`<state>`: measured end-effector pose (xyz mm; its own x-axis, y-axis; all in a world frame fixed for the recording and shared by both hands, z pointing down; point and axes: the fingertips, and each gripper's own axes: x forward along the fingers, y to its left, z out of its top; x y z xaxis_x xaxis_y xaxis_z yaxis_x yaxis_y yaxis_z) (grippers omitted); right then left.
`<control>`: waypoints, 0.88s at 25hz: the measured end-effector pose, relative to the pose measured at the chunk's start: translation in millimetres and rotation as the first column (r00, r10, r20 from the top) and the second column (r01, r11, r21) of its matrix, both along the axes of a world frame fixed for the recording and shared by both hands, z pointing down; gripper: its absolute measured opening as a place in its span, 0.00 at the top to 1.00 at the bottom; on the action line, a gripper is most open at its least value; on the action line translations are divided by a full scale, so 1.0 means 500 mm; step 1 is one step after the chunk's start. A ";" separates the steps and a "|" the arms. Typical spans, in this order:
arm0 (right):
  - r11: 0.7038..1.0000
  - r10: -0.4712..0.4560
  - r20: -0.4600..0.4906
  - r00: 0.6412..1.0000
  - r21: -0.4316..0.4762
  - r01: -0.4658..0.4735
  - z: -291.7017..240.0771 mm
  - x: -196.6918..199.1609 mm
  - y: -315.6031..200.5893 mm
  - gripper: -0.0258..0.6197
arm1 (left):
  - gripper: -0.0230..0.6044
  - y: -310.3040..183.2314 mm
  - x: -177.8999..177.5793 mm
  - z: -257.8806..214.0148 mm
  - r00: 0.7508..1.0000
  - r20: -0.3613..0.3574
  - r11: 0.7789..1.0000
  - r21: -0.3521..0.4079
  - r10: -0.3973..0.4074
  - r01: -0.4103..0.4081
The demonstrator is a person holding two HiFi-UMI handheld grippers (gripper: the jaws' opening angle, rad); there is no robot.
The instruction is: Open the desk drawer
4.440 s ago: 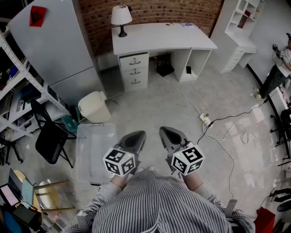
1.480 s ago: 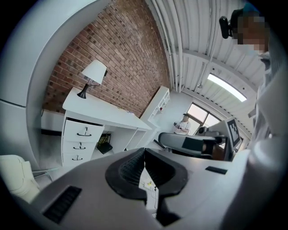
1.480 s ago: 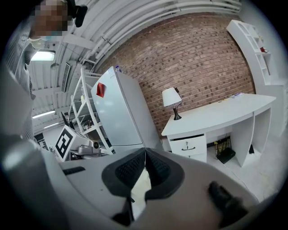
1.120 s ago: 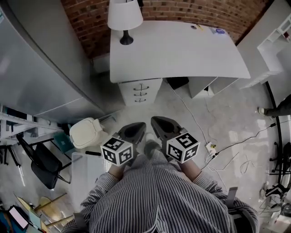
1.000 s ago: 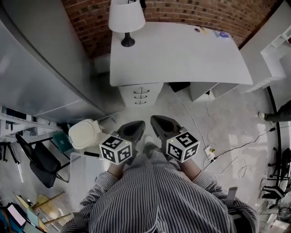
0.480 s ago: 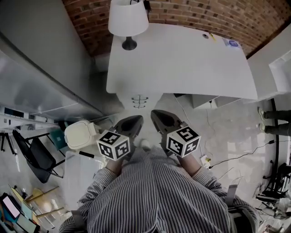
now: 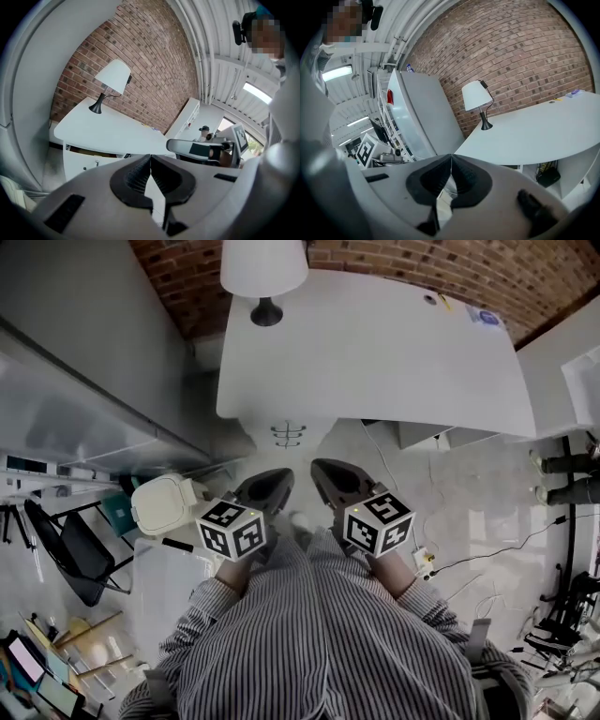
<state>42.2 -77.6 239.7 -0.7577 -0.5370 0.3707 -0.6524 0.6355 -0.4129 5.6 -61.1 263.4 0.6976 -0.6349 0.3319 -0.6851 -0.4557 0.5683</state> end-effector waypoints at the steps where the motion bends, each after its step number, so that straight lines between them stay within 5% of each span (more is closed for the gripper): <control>1: 1.000 0.008 0.004 1.000 -0.003 -0.008 0.000 0.001 0.001 0.93 | 0.94 0.002 -0.001 0.002 1.000 0.001 1.000 -0.004 0.002 -0.002; 16: 0.991 0.115 0.039 0.993 -0.077 -0.111 0.003 -0.020 -0.006 0.93 | 0.94 -0.016 -0.039 -0.003 0.998 0.000 0.997 -0.042 0.060 -0.060; 22: 0.987 0.114 0.029 0.993 -0.117 -0.110 0.034 -0.013 -0.008 0.93 | 0.94 -0.011 -0.043 0.016 0.997 -0.058 0.995 -0.080 0.049 -0.054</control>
